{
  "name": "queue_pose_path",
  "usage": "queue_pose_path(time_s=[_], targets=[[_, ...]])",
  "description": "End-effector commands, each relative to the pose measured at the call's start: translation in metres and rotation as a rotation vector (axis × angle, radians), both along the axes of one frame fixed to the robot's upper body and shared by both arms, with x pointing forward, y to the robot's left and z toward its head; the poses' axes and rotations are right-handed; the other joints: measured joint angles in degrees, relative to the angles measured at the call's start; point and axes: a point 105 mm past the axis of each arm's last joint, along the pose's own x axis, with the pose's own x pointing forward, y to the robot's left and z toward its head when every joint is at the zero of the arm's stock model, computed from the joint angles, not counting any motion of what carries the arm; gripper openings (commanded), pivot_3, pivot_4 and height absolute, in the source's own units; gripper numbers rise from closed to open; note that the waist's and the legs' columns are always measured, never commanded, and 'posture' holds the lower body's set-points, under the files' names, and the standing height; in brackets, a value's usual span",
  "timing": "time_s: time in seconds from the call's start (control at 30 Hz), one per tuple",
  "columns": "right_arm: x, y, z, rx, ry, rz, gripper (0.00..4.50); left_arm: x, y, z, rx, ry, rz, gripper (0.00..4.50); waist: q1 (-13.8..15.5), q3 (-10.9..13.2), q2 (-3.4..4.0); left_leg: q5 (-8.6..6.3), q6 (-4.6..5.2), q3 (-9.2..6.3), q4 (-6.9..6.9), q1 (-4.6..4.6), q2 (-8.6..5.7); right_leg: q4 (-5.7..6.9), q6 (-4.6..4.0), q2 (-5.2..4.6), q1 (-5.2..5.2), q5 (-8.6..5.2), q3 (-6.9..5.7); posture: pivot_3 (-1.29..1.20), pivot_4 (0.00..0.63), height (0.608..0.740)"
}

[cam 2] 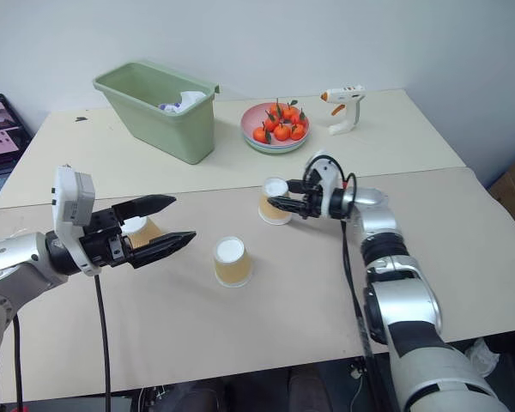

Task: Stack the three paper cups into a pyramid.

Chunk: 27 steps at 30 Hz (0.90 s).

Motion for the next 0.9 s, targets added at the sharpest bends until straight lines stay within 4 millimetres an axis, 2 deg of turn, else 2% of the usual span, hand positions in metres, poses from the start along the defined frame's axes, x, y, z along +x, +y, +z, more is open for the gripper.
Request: queue_pose_path(time_s=[0.03, 0.17, 0.23, 0.57, 0.77, 0.9], targets=[[-0.033, -0.023, 0.021, 0.019, 0.008, 0.119, 2.68, -0.007, -0.001, 0.006, 0.005, -0.041, -0.017, 4.5, 0.2, 0.0, 0.01, -0.02, 0.03, 0.0, 0.01, -0.02, 0.0, -0.01, 0.0, 0.0, 0.0, 0.0, -0.01, 0.0, 0.15, 0.725], [-0.061, -0.037, 0.017, -0.018, 0.063, 0.155, 2.68, -0.006, -0.001, 0.006, 0.001, -0.032, -0.023, 4.5, -0.2, 0.0, 0.02, -0.1, 0.16, 0.03, 0.05, -0.01, 0.01, 0.01, 0.0, 0.0, -0.03, 0.0, 0.0, 0.0, 0.15, 0.725], [-0.07, -0.037, 0.014, -0.021, 0.084, 0.163, 2.68, -0.006, -0.001, 0.005, -0.001, -0.027, -0.028, 4.5, -0.4, 0.0, 0.05, -0.24, 0.41, 0.06, 0.04, 0.07, 0.01, 0.05, 0.0, 0.01, -0.01, 0.0, 0.02, 0.0, 0.15, 0.725], [-0.098, 0.007, -0.006, 0.005, 0.141, 0.266, 2.68, -0.003, -0.006, 0.005, -0.002, -0.025, -0.048, 4.5, 0.2, 0.0, 0.04, -0.2, 0.35, 0.11, 0.24, 0.26, 0.01, 0.08, -0.12, 0.02, 0.12, 0.19, 0.06, 0.0, 0.15, 0.725], [-0.098, 0.019, -0.02, -0.024, 0.151, 0.287, 2.68, -0.003, -0.005, 0.007, -0.001, -0.035, -0.039, 4.5, 0.4, 0.0, 0.04, -0.19, 0.32, 0.11, 0.23, 0.25, 0.01, 0.04, -0.12, 0.02, 0.1, 0.18, 0.05, 0.0, 0.15, 0.725], [-0.086, 0.029, -0.027, -0.048, 0.115, 0.249, 2.68, -0.003, -0.003, 0.009, -0.003, -0.041, -0.028, 4.5, 0.3, 0.0, 0.01, -0.18, 0.3, 0.11, 0.22, 0.28, 0.02, 0.03, -0.12, 0.03, 0.11, 0.18, 0.05, 0.0, 0.15, 0.725]])
